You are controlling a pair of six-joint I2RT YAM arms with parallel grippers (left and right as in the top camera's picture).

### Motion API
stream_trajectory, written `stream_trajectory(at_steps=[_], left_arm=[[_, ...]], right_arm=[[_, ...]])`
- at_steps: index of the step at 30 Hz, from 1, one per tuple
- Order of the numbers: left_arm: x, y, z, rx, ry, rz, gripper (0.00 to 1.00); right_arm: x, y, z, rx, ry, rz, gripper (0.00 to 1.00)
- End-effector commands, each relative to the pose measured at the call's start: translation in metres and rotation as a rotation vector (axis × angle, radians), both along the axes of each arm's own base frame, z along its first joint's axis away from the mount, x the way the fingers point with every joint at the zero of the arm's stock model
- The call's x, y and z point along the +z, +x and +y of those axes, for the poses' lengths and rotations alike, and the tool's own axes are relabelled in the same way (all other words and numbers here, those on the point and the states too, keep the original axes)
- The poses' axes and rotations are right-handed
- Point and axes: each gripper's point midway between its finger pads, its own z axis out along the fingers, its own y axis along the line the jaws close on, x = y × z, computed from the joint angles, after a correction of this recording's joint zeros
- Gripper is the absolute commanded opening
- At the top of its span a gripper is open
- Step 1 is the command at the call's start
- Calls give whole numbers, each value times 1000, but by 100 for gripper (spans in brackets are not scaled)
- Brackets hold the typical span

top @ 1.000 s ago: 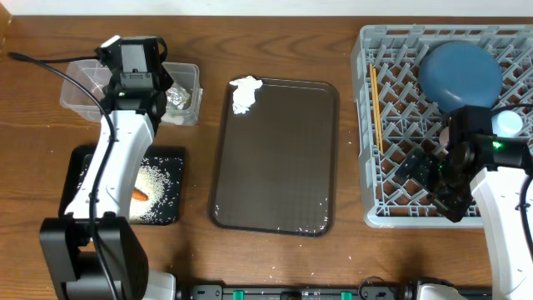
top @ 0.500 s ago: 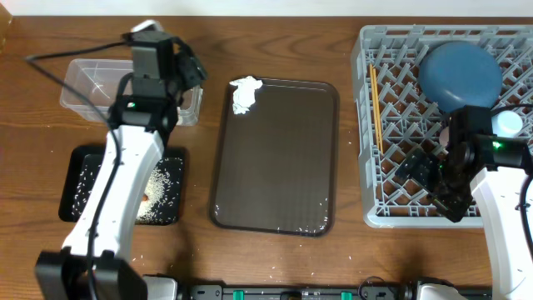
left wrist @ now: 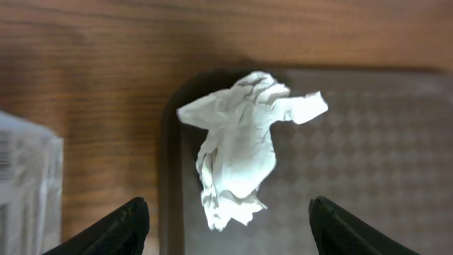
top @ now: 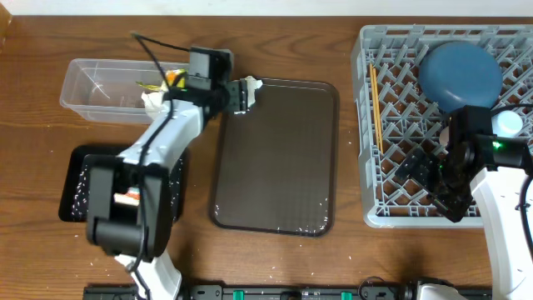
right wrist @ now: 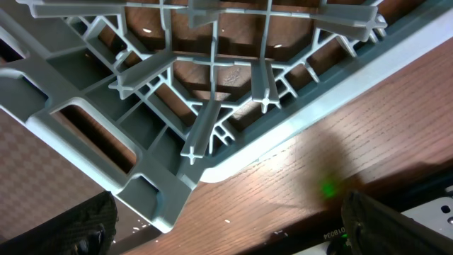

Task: Sort waste into correct bins and load items into the dishwasher rack
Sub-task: 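Reach the left gripper to the white crumpled paper on the brown tray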

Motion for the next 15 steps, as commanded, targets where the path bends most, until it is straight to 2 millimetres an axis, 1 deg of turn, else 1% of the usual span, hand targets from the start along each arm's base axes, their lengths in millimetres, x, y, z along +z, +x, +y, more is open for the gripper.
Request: stream_trajectory(at_steps=[1,5,10,12,14,15], left_arm=[[-15,3,-3,-83,141,-27,75],[-35,3,-14,-103,156,-11,75],[-62,3,-9,-82,224,17,75],[-69,3,-9,-81,229,27,75],[-72,3,-9,-78,228,32,74],[-73,3,-9,-78,227,30,71]], right_arm=[[1,-1,-1,-18,-3,-6,99],[1,-1,-1,-18,-3,-6,99],[1,-1,-1,-18,-3,-6,99],[1,-1,-1,-18,-3,-6,99],[1,-1,-1,-18,-3,-6,99],[1,-1,-1,-18,-3,-6,99]])
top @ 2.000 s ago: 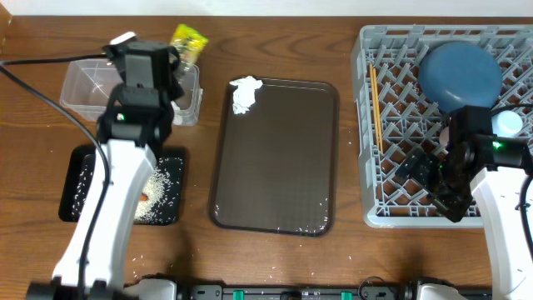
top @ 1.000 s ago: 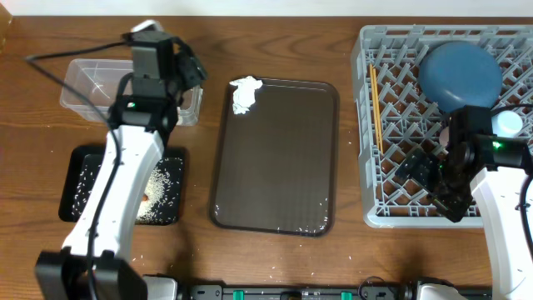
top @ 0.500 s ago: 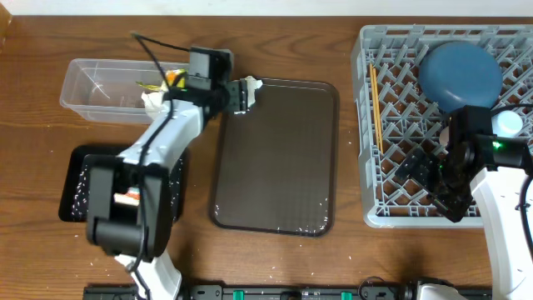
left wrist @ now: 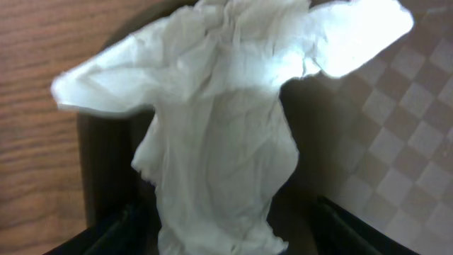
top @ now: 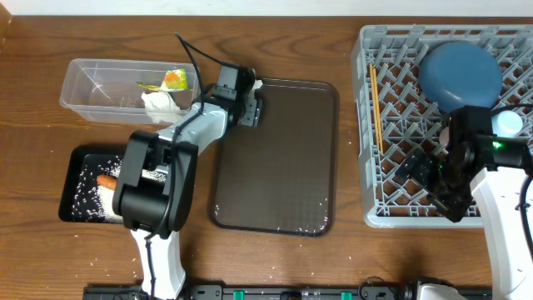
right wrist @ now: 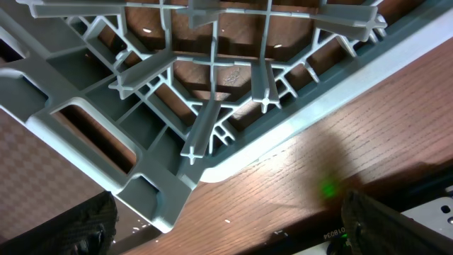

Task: Sort waste into correct bins and load items into the dishwasher rack
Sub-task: 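Reach the left gripper to the white crumpled paper on the brown tray, then carry the white paper with the left gripper into the clear bin and release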

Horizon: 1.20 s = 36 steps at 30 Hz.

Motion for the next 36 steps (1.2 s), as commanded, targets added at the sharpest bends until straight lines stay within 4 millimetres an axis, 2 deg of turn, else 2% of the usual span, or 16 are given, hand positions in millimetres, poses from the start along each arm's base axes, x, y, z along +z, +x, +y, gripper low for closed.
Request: stream_trajectory(at_steps=[1,4,6,7,8,11,14,16,20,23,25,27,31,35,36], left_arm=[[-1,4,6,10,40,-14,69],[0,5,6,10,39,-21,50],[2,7,6,10,37,-30,27],[5,8,5,10,34,-37,13],[9,9,5,11,31,-46,6],[37,14,1,14,9,-101,6],[85,19,2,37,-7,-199,6],[125,22,14,109,-1,-288,6],[201,22,53,268,73,-480,6],[241,15,103,473,142,-580,6],[248,10,132,575,157,-593,6],[243,8,152,614,172,-570,6],[217,0,194,728,191,-485,6],[199,-4,223,824,186,-440,6],[195,-4,229,849,179,-435,11]], right_arm=[[1,-1,-1,-17,-3,-6,99],[1,-1,-1,-17,-3,-6,99],[1,-1,-1,-17,-3,-6,99],[1,-1,-1,-17,-3,-6,99],[1,-1,-1,-17,-3,-6,99],[1,-1,-1,-17,-3,-6,99],[1,-1,-1,-17,-3,-6,99],[1,-1,-1,-17,-3,-6,99],[1,-1,-1,-17,-3,-6,99],[1,-1,-1,-18,-3,-6,99],[1,-1,-1,-17,-3,-6,99],[1,-1,-1,-17,-3,-6,99],[1,-1,-1,-17,-3,-6,99],[1,-1,-1,-17,-3,-6,99],[1,-1,-1,-18,-3,-6,99]])
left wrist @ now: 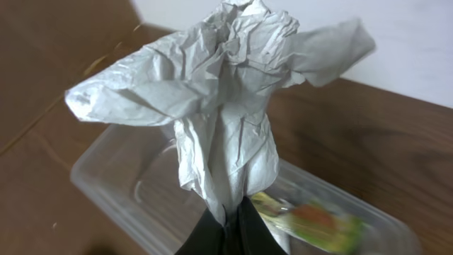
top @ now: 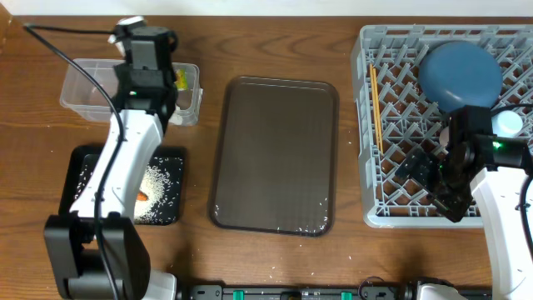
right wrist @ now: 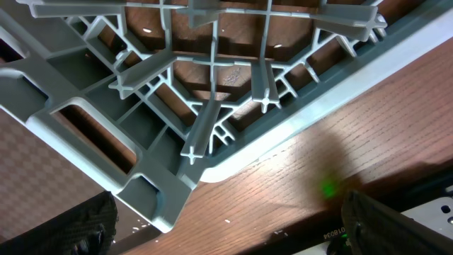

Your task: Sort waste into correct bins and load items into the dishwasher rack

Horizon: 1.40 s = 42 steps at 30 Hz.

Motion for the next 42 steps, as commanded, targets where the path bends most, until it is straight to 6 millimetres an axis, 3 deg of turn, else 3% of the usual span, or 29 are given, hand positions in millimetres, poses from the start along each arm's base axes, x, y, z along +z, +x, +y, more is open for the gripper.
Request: stream_trajectory(at_steps=[1,3,4,7,13,16,20,24,27,33,42], left_arm=[[-11,-4,21,104,-42,-14,17],[-17,-4,27,117,-45,-2,37],[-20,-4,29,122,-45,6,52],[-25,-4,31,125,-44,22,78],[-21,-8,20,94,-58,31,88],[-13,-19,3,35,-92,58,90],[4,-42,-36,-126,-224,88,93],[24,-81,-76,-268,-426,118,93],[34,-119,-90,-319,-496,165,93],[38,-213,-91,-306,-525,267,93],[47,-327,-88,-281,-571,88,94]], right_arm=[[1,-1,-1,-17,-3,-6,99],[1,-1,-1,-17,-3,-6,99],[1,-1,-1,-17,-3,-6,99],[1,-1,-1,-18,-3,-6,99],[1,-1,-1,-18,-3,-6,99],[1,-1,-1,-17,-3,-6,99],[1,-1,-1,-17,-3,-6,99],[1,-1,-1,-17,-3,-6,99],[1,-1,-1,-17,-3,-6,99],[1,-1,-1,-17,-3,-6,99],[1,-1,-1,-17,-3,-6,99]])
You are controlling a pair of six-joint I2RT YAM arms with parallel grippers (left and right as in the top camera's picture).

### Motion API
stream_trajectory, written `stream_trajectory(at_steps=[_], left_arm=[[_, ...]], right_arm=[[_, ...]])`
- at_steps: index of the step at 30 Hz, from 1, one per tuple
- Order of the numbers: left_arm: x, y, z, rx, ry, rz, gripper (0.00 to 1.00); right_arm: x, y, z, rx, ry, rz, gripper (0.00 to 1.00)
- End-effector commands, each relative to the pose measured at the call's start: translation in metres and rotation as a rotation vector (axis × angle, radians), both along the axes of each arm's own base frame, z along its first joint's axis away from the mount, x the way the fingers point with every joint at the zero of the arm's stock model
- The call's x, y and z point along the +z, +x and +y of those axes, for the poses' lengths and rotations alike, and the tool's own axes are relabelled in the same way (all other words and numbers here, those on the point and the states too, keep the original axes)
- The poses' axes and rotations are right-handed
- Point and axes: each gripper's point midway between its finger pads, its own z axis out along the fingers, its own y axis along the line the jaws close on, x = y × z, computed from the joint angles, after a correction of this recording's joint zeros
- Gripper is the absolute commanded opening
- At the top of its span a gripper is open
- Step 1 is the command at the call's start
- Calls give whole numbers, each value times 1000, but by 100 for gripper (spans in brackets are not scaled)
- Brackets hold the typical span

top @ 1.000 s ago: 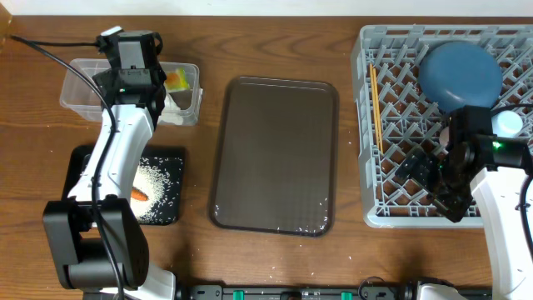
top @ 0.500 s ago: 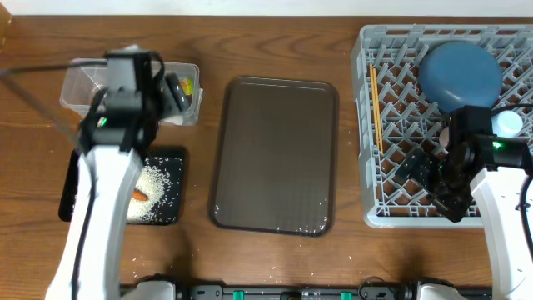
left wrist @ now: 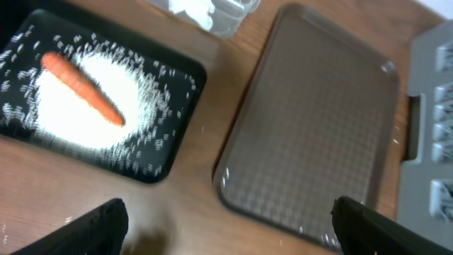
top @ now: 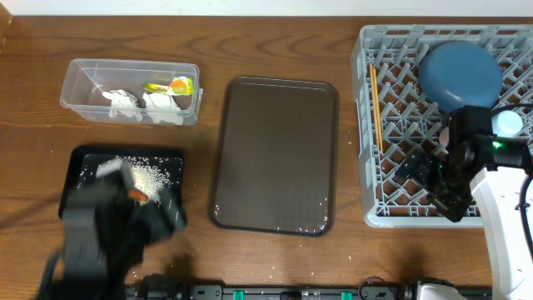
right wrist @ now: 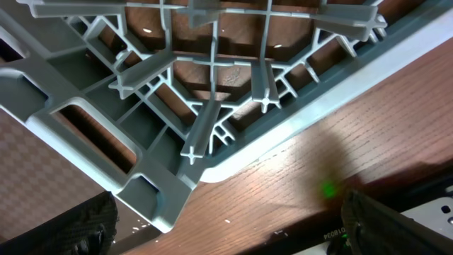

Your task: Sort waste into correct bins and load items into the dishwasher rack

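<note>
Two crumpled white papers (top: 140,102) and a coloured wrapper (top: 171,85) lie in the clear bin (top: 75,79) at the far left. A carrot (left wrist: 81,98) lies on rice in the black tray (left wrist: 180,142). The brown tray (top: 275,154) is bare. My left gripper (left wrist: 230,228) is open and holds nothing, high over the table's front left; its arm (top: 104,229) shows blurred. My right gripper (right wrist: 233,227) is open at the front corner of the grey dish rack (top: 379,125). The rack holds a blue bowl (top: 460,73) and chopsticks (top: 376,100).
Rice grains are scattered on the wood near the black tray and the brown tray's front edge. A small white cup (top: 508,123) sits in the rack by my right arm (top: 466,154). The rack's grey corner (right wrist: 152,198) fills the right wrist view.
My left gripper was shut on the crumpled paper above the clear bin; now it is open and pulled back to the table's front left, and two papers lie in the bin. The right arm is unchanged.
My left gripper stood open over a crumpled paper at the brown tray's far-left corner, then close around it. Later it held the paper above the clear bin. Now the paper lies in the bin and the brown tray is bare. The right arm stayed still.
</note>
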Motion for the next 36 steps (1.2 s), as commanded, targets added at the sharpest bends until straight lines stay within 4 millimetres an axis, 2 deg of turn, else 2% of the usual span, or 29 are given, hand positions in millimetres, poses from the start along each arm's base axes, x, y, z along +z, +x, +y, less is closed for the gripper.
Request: stream_trajectory(at_steps=[1,4,9,10,21,25,28,31,36], left_arm=[[5,-28,-1,27,-43,-73,94],[8,-52,0,26,-45,-135,94],[4,-78,0,25,-47,-179,96],[3,-81,0,25,-47,-178,98],[-18,-102,1,28,-44,-71,98],[-16,-98,-1,25,-57,-88,98],[-18,-87,-1,7,-40,-122,98],[-27,-70,-2,-22,-14,-167,98],[-50,-22,-3,-30,-7,-288,98]], right_arm=[[1,0,-1,-18,-3,-7,99],[1,0,-1,-17,-3,-7,99],[1,0,-1,-17,-3,-7,99],[1,0,-1,-17,-3,-7,99],[1,0,-1,-17,-3,-7,99],[1,0,-1,-18,-3,-7,99],[1,0,-1,-17,-3,-7,99],[1,0,-1,-18,-3,-7,99],[1,0,-1,-17,-3,-7,99]])
